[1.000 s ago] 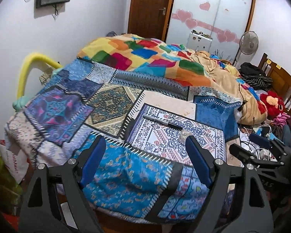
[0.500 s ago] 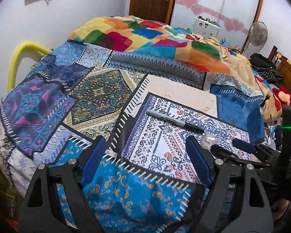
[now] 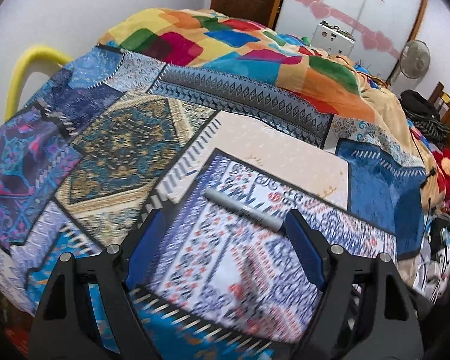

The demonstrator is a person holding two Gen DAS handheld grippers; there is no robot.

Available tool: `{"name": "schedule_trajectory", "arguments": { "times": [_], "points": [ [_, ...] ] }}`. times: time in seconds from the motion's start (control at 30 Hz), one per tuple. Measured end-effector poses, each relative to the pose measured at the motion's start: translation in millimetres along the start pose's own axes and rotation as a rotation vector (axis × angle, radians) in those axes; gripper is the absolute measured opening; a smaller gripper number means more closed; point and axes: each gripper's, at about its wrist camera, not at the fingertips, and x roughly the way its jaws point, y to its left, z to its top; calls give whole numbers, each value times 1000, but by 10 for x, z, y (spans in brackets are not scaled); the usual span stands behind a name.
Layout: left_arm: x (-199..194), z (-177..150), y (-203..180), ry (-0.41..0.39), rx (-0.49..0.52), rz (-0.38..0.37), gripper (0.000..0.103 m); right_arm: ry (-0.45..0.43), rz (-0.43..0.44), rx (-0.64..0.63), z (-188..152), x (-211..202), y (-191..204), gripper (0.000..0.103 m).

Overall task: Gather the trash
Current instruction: 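Grasp the silver Sharpie with the left tool while the right tool grasps the clear plastic bag, then carry the Sharpie in the left tool while the right tool carries the bag down to the bucket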

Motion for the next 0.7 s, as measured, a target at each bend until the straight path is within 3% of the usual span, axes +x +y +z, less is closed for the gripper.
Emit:
{"name": "schedule_trajectory", "arguments": {
  "times": [0.1,0.27,0.4,0.5,0.57,0.63,0.7],
  "points": [
    [205,16,-134,3,-12,60,82,-17,-8,23,1,-131,-169,27],
    [508,-56,-244,70,-63,99,69,-50,-28,36,44,-305,-345,27],
    [520,-154,-314,45,-70,146,63,-76,-46,33,70,-403,-397,27],
    [513,-220,-388,34,-20,168,51,-81,-43,39,80,-434,-416,27],
    [477,-235,-372,34,7,152,25,-82,-39,40,75,-462,-420,27],
    [454,-204,-302,54,9,122,11,-79,-32,40,65,-483,-419,27],
    [428,-183,-184,94,-27,51,10,-72,-19,47,56,-510,-426,27]
  ]
}}
